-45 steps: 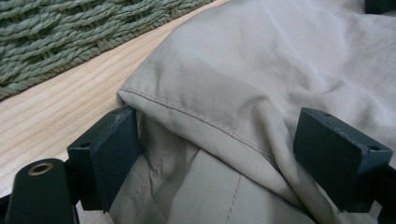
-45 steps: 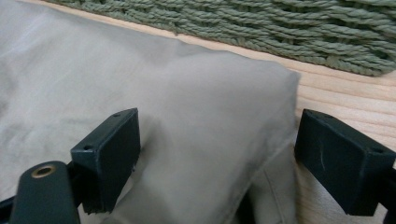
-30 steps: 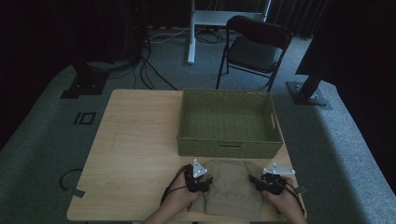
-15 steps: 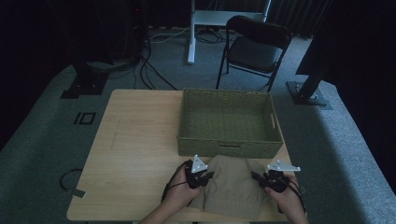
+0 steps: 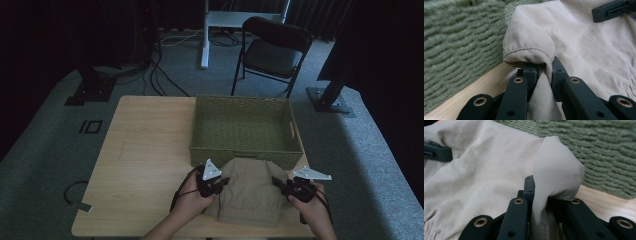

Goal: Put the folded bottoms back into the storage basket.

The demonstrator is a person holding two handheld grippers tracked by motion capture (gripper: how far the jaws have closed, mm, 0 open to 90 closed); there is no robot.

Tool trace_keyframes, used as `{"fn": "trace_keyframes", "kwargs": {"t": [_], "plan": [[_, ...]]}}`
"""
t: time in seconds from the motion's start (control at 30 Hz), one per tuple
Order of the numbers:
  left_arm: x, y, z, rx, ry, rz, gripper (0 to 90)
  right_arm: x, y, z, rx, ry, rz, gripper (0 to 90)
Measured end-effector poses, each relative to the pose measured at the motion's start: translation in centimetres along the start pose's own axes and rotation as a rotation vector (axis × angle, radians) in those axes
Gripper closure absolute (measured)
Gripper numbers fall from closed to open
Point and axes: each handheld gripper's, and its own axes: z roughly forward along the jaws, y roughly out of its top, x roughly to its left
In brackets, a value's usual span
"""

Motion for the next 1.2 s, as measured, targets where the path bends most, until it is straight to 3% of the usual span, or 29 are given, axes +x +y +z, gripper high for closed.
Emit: {"fn": "trace_keyframes", "kwargs": {"t": [0.43, 0.8, 1.2], "plan": [[0.3, 2.7, -2.0, -0.043, -0.007, 0.021, 80.6, 0.2, 2.8, -1.7, -0.066, 0.024, 0.0, 79.1], [1.4, 5.3, -3.7, -0.097, 0.004, 0.04, 80.6, 0.9, 6.0, -2.7, -0.121, 0.03, -0.037, 79.2], [3.1, 8.3, -5.5, -0.136, 0.015, 0.042, 80.5, 1.0, 9.7, -2.6, -0.154, 0.057, -0.028, 79.2]]}}
